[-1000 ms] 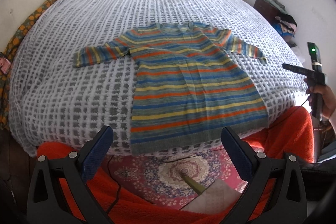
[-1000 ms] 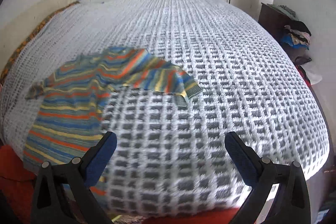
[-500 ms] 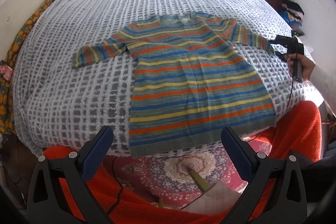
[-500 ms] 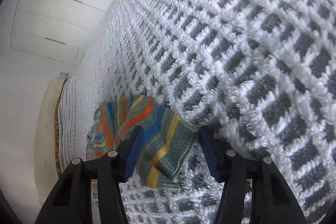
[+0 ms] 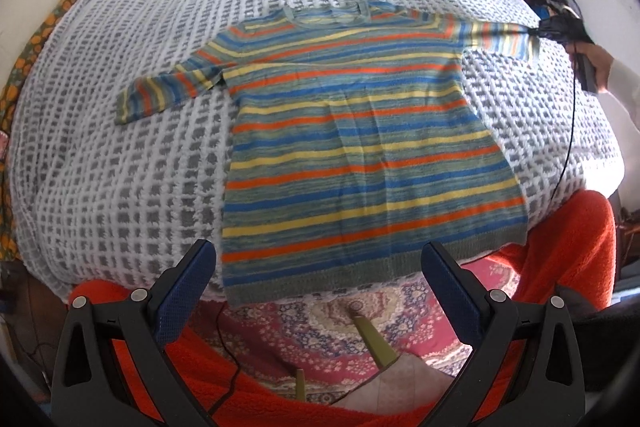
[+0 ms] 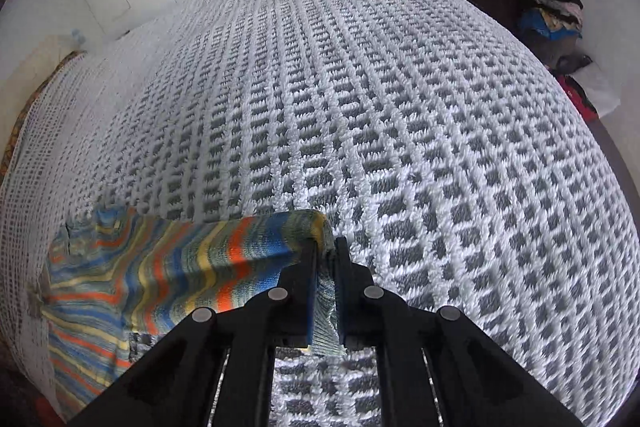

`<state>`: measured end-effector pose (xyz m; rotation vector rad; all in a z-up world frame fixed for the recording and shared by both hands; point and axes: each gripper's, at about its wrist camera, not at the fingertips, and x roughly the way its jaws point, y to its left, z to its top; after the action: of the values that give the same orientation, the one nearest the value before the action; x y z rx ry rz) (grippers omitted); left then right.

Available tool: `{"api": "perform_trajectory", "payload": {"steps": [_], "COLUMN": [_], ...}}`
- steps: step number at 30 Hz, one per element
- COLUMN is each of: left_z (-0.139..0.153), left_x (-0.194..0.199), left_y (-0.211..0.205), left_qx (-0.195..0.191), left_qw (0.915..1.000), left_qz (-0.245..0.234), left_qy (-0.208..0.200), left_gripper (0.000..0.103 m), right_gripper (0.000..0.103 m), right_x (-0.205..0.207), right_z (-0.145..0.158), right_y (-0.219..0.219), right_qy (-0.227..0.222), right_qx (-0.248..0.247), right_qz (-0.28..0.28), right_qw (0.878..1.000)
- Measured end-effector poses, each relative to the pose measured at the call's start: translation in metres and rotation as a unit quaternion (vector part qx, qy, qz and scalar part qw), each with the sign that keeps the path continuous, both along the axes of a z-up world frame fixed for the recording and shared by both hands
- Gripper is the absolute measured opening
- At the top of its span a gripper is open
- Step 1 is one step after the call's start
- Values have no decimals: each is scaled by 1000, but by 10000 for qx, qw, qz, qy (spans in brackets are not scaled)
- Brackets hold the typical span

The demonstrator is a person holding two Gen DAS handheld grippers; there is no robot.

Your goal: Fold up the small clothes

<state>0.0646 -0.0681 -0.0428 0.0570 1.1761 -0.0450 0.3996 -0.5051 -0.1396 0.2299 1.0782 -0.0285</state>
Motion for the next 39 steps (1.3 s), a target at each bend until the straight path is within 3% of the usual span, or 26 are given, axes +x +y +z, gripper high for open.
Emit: {"api": "perform_trajectory", "payload": {"steps": [3, 6, 7, 9, 12, 15, 17, 19, 23, 26, 27, 28, 30, 32, 35, 37, 39], "left_z": [4, 1, 0, -3, -6, -8, -4, 4, 17, 13, 10, 9, 13, 15, 9, 8, 10], "left_x": [0, 0, 1, 2, 2, 3, 0, -7, -24, -26, -25, -24, -26, -28, -25, -24, -26], "left_y": [-1, 5, 8, 13, 16, 12, 5, 0, 3, 14, 18, 20, 23, 23, 24, 23, 23], "left_qx": [101, 78, 32, -80, -287, -491, -499, -390, -128, -257, -351, -419, -452, -398, -498, -526, -486], "left_qw": [9999, 9999, 10000, 9999, 9994, 9987, 9987, 9992, 9993, 9992, 9989, 9986, 9983, 9984, 9983, 9982, 9984], "left_qz": [-27, 53, 87, 147, 197, 137, 33, -75, -38, 177, 248, 286, 309, 297, 276, 226, 188], "left_qy": [-99, -62, -29, 22, 60, 95, 61, -85, -357, -257, -170, -124, -181, -263, -151, -155, -231], "left_gripper": [102, 102, 102, 102, 102, 102, 102, 102, 102, 102, 102, 102, 102, 102, 102, 102, 102], "right_gripper": [10, 43, 43, 44, 43, 42, 40, 32, 32, 31, 25, 4, 5, 5, 8, 10, 13], "right_x": [17, 2, -7, -28, -62, -84, -90, -88, -81, -91, -92, -93, -93, -97, -98, -102, -110], "right_z": [-36, -62, -62, -55, -43, -55, -71, -93, -131, -137, -138, -136, -124, -114, -102, -96, -87], "right_y": [19, 12, 5, -4, 19, 78, 115, 148, 186, 193, 194, 195, 193, 186, 183, 180, 184], "right_qy": [570, 786, 678, 488, 299, 544, 659, 783, 918, 709, 693, 652, 579, 524, 599, 749, 833], "right_qx": [-312, -396, -366, -54, 955, 2371, 2908, 3191, 3742, 4170, 4271, 4189, 3681, 3417, 2501, 2135, 1968], "right_qz": [150, -188, -405, -731, -255, 549, 867, 1038, 1076, 904, 882, 921, 1065, 1040, 1178, 1140, 1358], "right_qw": [9978, 9959, 9962, 9961, 9947, 9684, 9506, 9388, 9165, 9016, 8972, 9010, 9218, 9326, 9592, 9674, 9674]}}
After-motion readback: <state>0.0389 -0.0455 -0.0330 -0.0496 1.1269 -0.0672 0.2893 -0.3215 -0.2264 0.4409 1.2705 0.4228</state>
